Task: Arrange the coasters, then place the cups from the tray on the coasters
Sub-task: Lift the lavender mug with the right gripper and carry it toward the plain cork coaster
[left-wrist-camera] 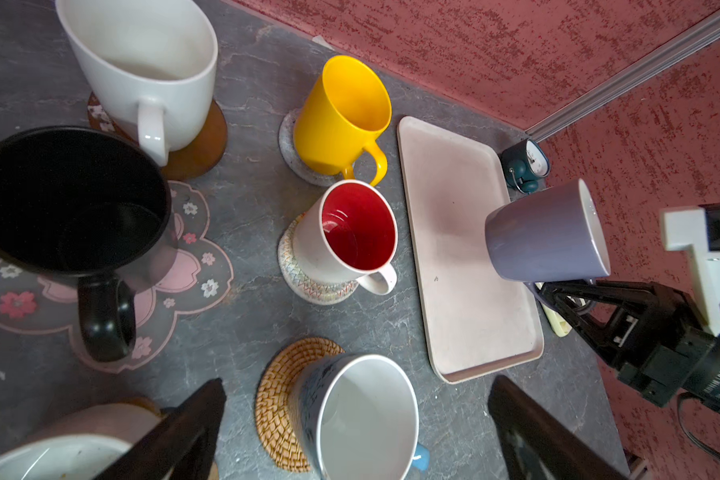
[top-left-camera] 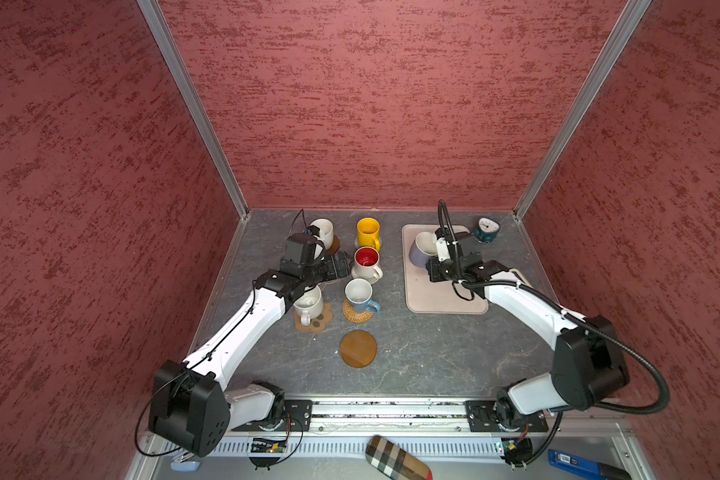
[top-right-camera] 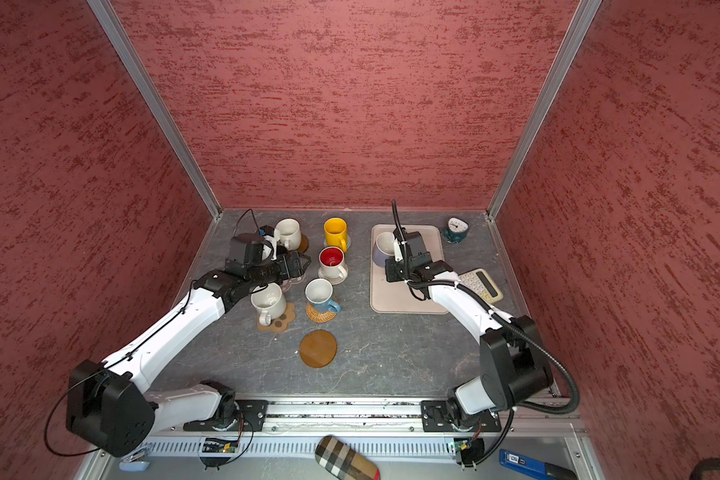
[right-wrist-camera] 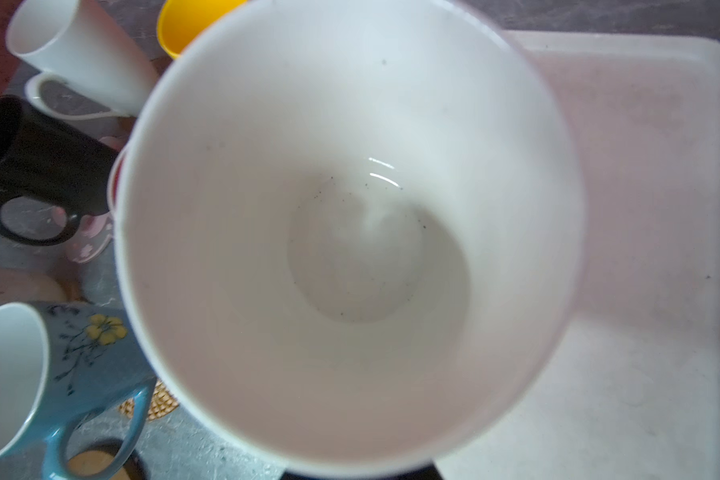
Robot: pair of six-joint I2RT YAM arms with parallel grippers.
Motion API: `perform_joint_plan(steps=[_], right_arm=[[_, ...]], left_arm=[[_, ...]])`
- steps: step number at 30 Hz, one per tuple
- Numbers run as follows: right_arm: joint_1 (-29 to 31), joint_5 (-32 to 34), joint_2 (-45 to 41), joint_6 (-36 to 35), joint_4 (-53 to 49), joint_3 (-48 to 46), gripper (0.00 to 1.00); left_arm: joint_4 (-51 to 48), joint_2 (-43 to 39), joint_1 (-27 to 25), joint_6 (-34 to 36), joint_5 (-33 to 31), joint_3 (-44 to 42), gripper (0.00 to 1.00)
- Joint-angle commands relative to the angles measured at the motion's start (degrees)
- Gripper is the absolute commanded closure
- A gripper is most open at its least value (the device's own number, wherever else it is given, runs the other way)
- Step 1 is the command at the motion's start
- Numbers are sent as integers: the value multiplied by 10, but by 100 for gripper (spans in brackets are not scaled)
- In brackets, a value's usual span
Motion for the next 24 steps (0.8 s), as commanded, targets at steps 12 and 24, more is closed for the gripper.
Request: perform_joint_plan(steps=[12, 24], right_arm=[[130, -50, -94, -99, -39, -6, 100], [207, -86, -113, -143, -63, -9, 100]], left_arm=[[-59, -62, 8, 2, -5, -13, 0], [-59, -104, 89, -19, 46, -40, 1]])
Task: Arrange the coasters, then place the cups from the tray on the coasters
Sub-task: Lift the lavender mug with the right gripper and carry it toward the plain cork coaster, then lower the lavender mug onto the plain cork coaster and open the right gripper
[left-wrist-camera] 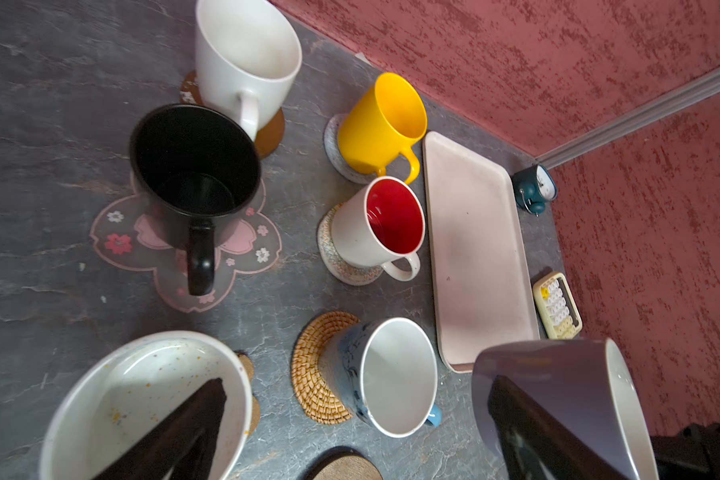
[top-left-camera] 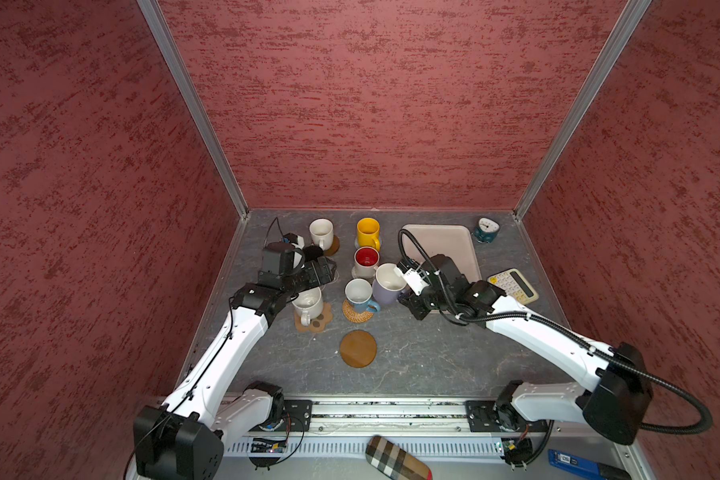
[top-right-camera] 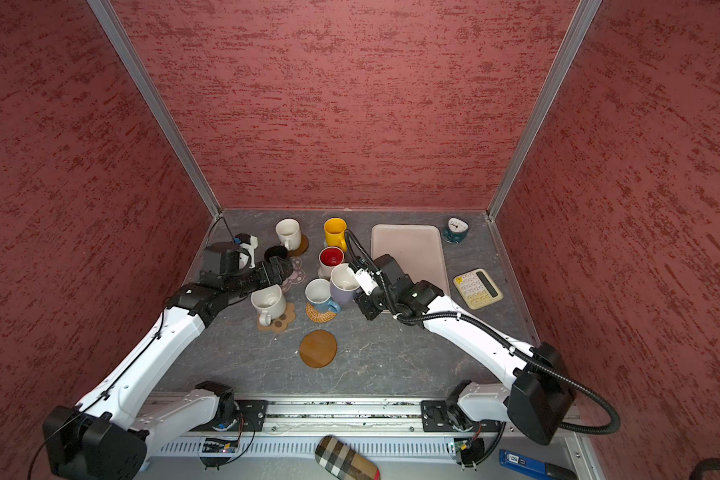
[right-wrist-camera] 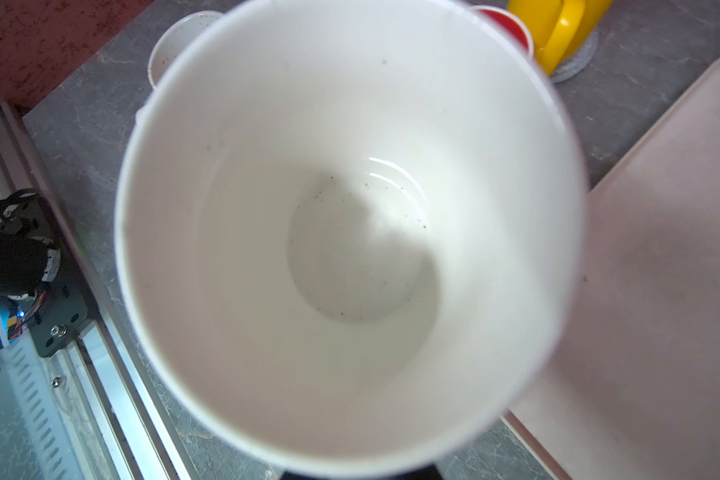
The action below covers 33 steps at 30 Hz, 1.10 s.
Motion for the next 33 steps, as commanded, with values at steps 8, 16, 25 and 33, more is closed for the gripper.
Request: perform_joint_plan(steps=[8, 16, 25, 33], right_arm=[[62, -52, -10, -57, 29, 4, 100], [90, -65, 15, -65, 31, 3, 100], [117, -47, 50, -79, 37, 2, 100], [145, -30, 85, -88, 62, -8, 100]], left_arm=[[8, -5, 25, -7, 37, -9, 1], [13, -4, 31, -7, 39, -17, 0], [13, -9, 36, -4, 38, -25, 0], [21, -11, 39, -6, 39, -38, 1]])
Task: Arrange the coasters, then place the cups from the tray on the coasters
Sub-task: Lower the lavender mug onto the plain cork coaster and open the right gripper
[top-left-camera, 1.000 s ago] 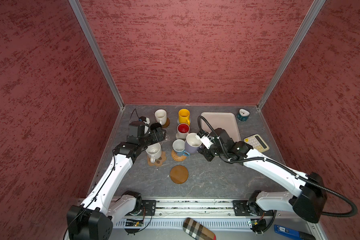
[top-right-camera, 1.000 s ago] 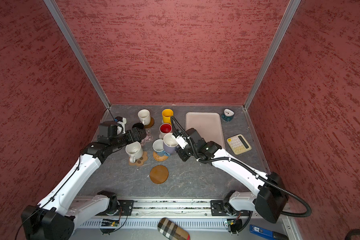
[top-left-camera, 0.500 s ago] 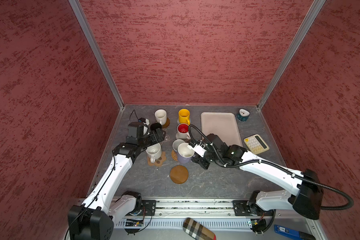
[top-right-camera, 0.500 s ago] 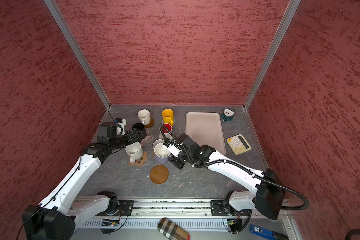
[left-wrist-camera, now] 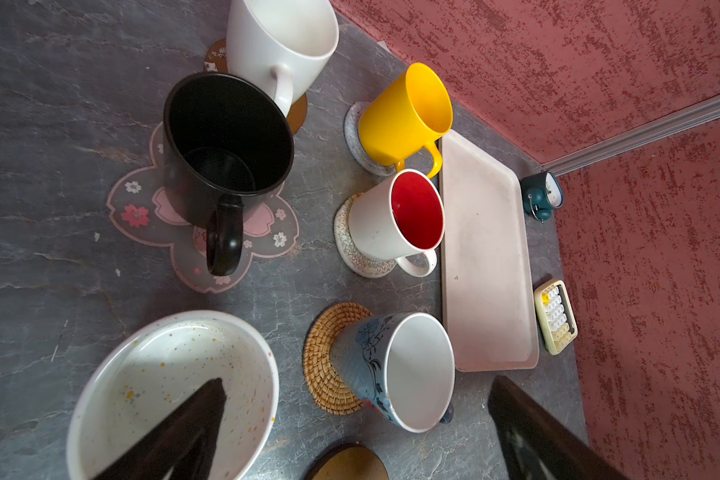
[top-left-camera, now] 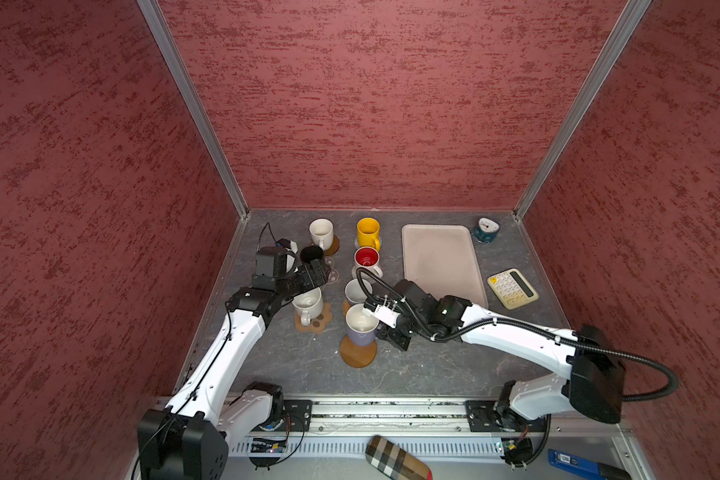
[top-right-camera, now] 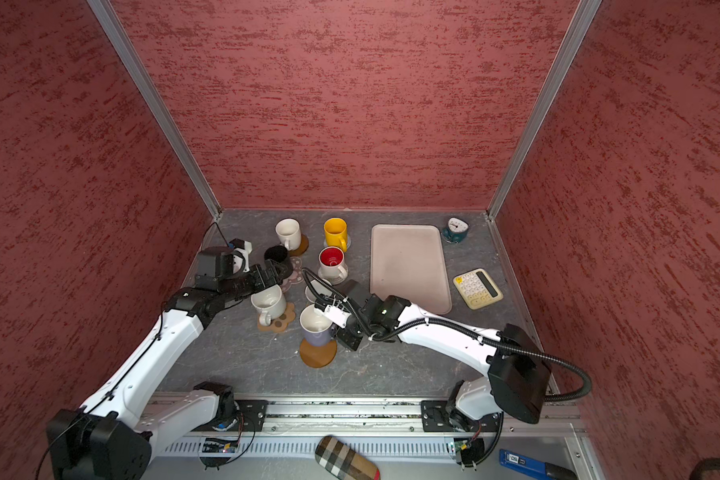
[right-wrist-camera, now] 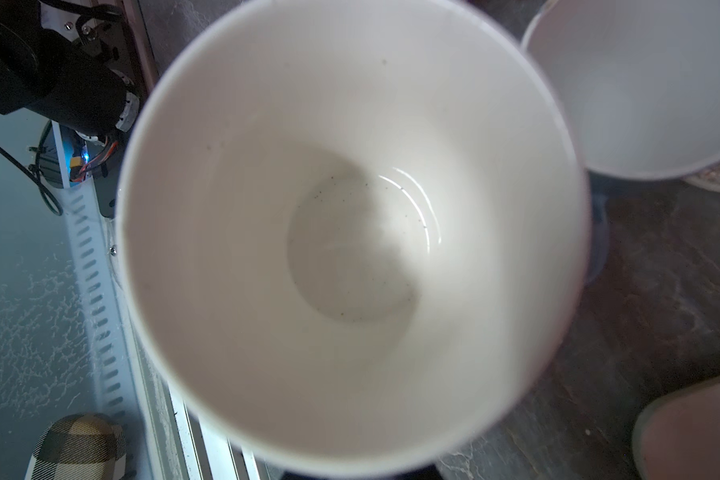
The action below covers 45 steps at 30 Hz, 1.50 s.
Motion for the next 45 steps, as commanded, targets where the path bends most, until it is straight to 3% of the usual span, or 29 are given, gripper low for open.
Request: perform_joint_plan(steps=[1, 33, 40, 45], right_arm=[[12, 8, 2, -23, 61, -2, 100], [43, 47, 69, -40, 122, -42, 100], [46, 52, 69, -39, 120, -42, 74], [49, 59, 70, -39, 117, -42, 63]], left_arm=[[18, -8, 4, 2, 5, -5, 1], [19, -8, 7, 2, 8, -10, 1], [19, -7, 6, 2, 8, -8, 1], [16, -7, 6, 3, 6, -7, 0]])
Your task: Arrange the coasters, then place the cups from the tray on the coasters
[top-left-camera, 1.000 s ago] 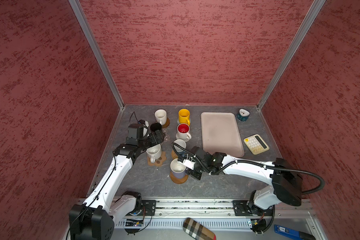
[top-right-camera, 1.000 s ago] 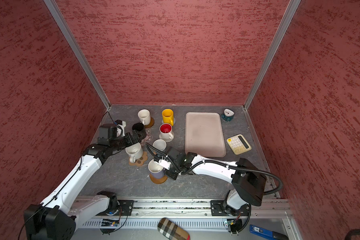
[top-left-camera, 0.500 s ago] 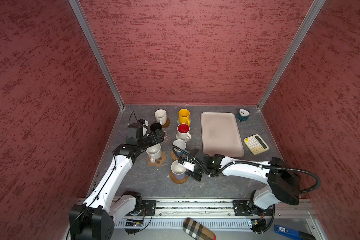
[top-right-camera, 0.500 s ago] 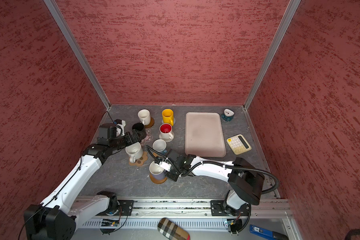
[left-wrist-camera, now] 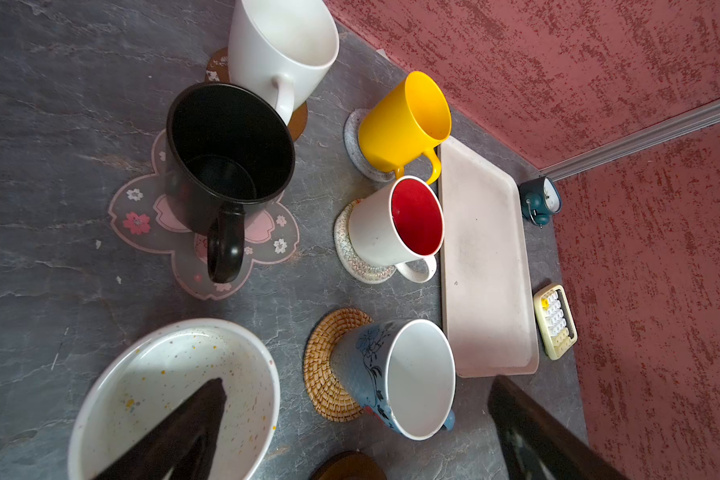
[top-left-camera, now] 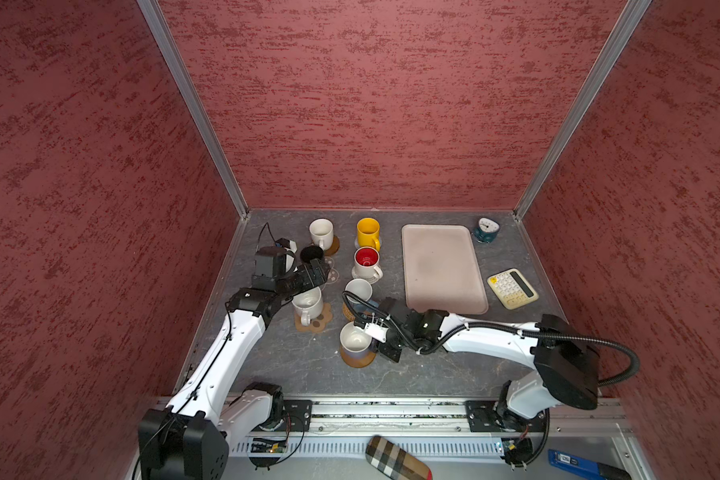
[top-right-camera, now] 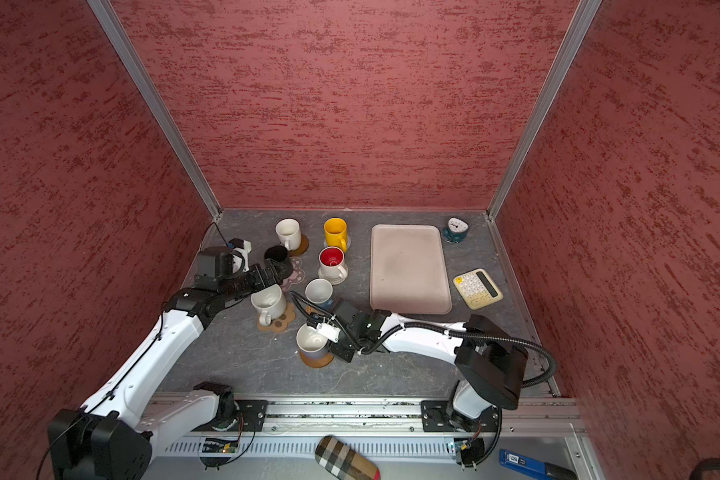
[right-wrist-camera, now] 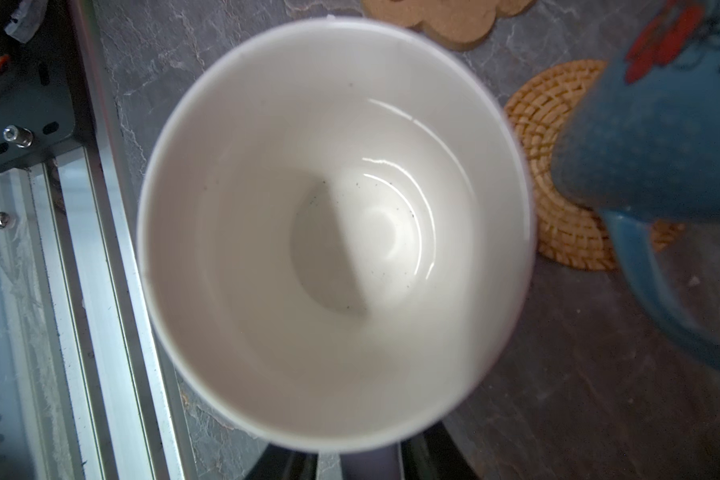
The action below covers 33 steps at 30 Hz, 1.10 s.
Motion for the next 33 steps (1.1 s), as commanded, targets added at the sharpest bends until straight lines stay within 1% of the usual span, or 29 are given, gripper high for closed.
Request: perform_joint_plan(steps=[1, 8, 12, 16, 18, 21, 24, 26, 29, 33], right_arm=[[7, 12, -1, -14, 22, 1, 62], [8, 23, -16, -14, 23, 0, 49], [8, 49, -42, -14, 22, -7, 43], [8, 73, -63, -11, 28, -11, 40], [8, 89, -87, -11, 27, -11, 38], [5, 128, -99, -4, 27, -4, 33], [-12, 173, -101, 9, 25, 9, 30], [-27, 192, -100, 19, 27, 17, 28], [-49, 203, -107, 36, 42, 22, 27], [-85, 219, -122, 59, 65, 22, 23]], left_arm=[[3, -7, 4, 3, 6, -4, 1], [-8, -10, 4, 6, 4, 11, 0], [-20, -4, 3, 10, 3, 28, 0], [-36, 6, 4, 16, 1, 53, 0], [-48, 10, 4, 19, -1, 71, 0], [-63, 15, 4, 25, -5, 98, 1], [-69, 25, 3, 32, -9, 122, 1], [-77, 36, 5, 37, -17, 140, 0], [-89, 52, 5, 46, -27, 169, 0], [-98, 72, 12, 58, -36, 203, 0]])
